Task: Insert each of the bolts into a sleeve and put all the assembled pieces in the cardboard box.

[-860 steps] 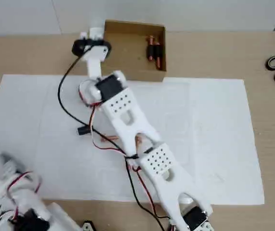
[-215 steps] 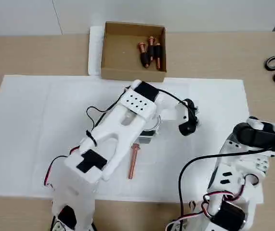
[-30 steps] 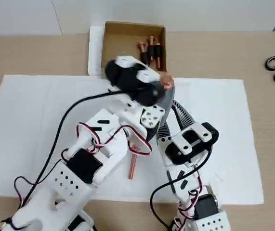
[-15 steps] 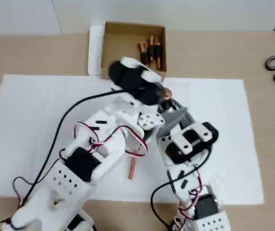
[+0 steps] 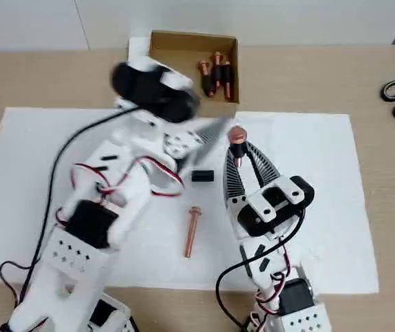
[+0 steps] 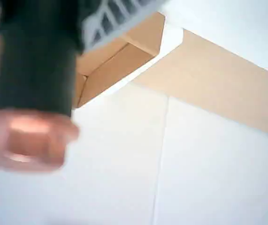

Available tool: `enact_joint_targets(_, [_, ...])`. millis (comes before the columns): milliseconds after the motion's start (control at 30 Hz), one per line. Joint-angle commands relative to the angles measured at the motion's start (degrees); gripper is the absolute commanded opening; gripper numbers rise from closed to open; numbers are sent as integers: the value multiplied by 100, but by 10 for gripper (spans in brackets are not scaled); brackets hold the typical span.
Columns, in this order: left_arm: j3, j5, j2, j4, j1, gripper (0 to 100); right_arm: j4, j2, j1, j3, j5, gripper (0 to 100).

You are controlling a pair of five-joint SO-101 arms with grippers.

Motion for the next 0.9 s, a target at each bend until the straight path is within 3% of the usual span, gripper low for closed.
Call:
enact_joint_targets(0, [-479, 18, -396, -141, -149, 108, -84, -66, 22, -141, -26, 3])
enact_joint_targets(67, [-541, 18, -835, -141, 26, 13, 66, -66, 92, -158, 123, 3])
enact_joint_targets(200, [-154, 0, -1802, -141, 229, 4, 426, -66, 347, -211, 413, 3])
enact_joint_targets(333, [998, -18, -2857, -176, -527, 6, 233, 31, 954, -774, 413, 2])
enact_joint_targets(433, [1991, -18, -3596, -686, -1152, 6, 189, 611, 1209, -1327, 413, 2])
enact_joint_targets(633, [3732, -18, -4958, -1873, -2374, 6, 312, 3512, 1270, -3147, 413, 2])
enact_joint_targets(867, [4848, -18, -6189, -1890, -2998, 6, 479, 7530, 963, -6075, 404, 2])
